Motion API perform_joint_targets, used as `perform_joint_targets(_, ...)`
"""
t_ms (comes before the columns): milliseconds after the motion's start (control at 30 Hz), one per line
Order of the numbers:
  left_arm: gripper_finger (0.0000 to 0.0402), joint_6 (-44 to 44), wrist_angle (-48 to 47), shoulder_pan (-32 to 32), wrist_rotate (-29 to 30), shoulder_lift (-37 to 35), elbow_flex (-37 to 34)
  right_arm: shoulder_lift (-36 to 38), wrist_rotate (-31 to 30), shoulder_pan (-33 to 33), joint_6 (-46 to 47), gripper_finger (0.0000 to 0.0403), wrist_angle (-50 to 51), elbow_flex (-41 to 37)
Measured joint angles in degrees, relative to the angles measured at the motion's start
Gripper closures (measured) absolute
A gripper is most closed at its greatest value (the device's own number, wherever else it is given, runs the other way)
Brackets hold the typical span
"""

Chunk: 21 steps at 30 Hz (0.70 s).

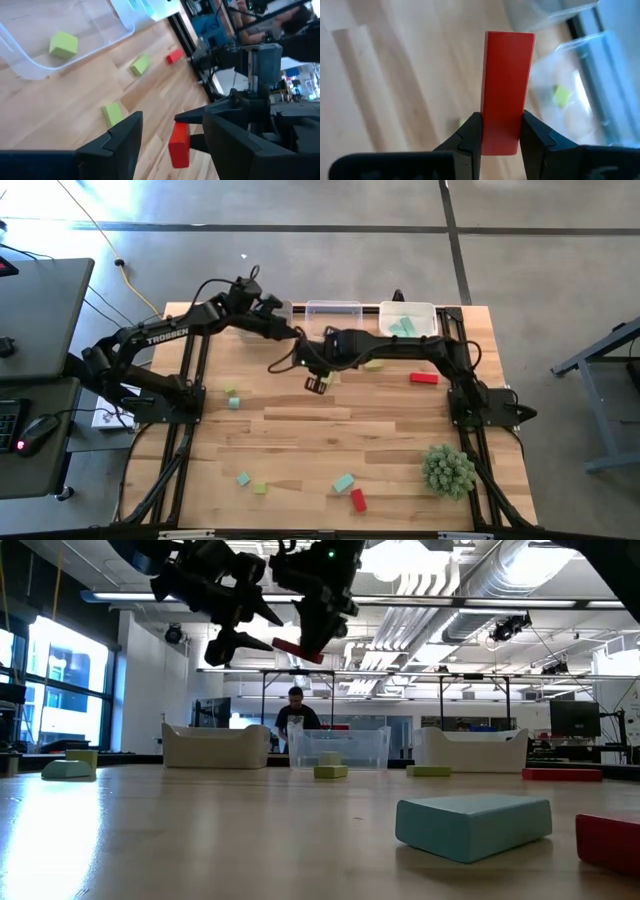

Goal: Sort & place blocks by color
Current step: Put the red block into the gray bin

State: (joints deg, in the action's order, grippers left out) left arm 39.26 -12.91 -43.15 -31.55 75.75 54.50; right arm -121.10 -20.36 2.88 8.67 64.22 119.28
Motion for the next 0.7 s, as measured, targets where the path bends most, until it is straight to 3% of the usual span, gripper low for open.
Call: perform_joint_targets(700, 0.0204, 3.9, 0.4, -0.1, 0.6, 0.0, 0.0, 0.0, -5.2, 2.9, -14.8, 0.0329, -9.7, 0.0)
